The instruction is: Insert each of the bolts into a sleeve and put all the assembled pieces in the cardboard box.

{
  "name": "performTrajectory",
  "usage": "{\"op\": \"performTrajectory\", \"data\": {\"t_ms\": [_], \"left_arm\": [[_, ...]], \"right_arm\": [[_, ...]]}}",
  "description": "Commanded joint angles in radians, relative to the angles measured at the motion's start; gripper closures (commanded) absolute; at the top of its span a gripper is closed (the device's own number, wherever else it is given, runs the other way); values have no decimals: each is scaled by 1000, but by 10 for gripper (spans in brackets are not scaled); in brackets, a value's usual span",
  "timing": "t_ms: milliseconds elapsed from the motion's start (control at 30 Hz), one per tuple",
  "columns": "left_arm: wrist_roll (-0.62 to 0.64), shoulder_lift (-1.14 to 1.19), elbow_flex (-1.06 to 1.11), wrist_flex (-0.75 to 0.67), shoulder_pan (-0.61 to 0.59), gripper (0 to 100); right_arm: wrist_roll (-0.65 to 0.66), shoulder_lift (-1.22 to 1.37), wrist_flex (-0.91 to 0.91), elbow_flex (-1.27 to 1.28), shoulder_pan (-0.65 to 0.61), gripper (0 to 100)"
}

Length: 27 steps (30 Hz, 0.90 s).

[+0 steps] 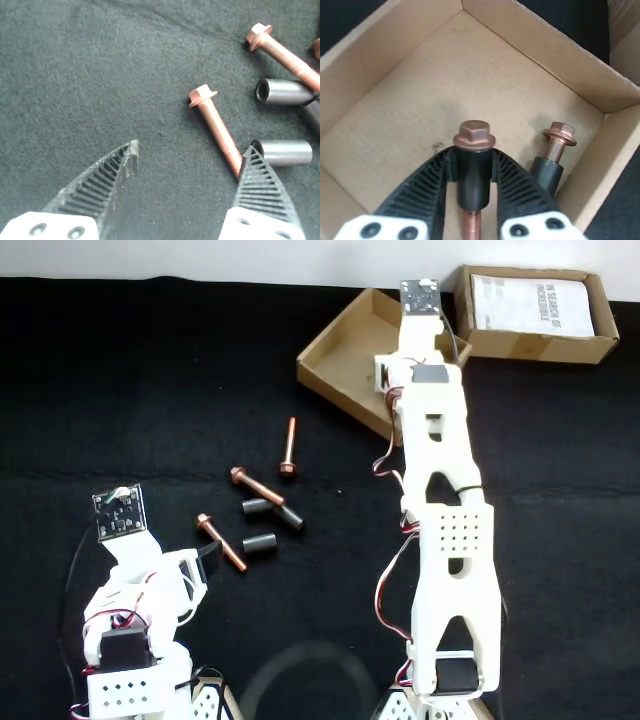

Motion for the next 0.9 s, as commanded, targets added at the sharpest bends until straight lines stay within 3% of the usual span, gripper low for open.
{"op": "performTrajectory", "data": {"t_ms": [0, 100, 300, 733, 867], "left_arm": [[6, -8, 18, 0, -1, 678], [6, -8, 18, 2, -1, 678], [3, -8, 18, 2, -1, 678], [5, -8, 18, -2, -4, 678], [5, -8, 18, -2, -4, 678]], "right_arm": [[9, -39, 53, -62, 4, 805], [8, -61, 79, -62, -8, 711], [2, -125, 140, -128, -25, 711], [8, -249, 872, -481, -196, 711], [8, -259, 894, -510, -226, 711]]}}
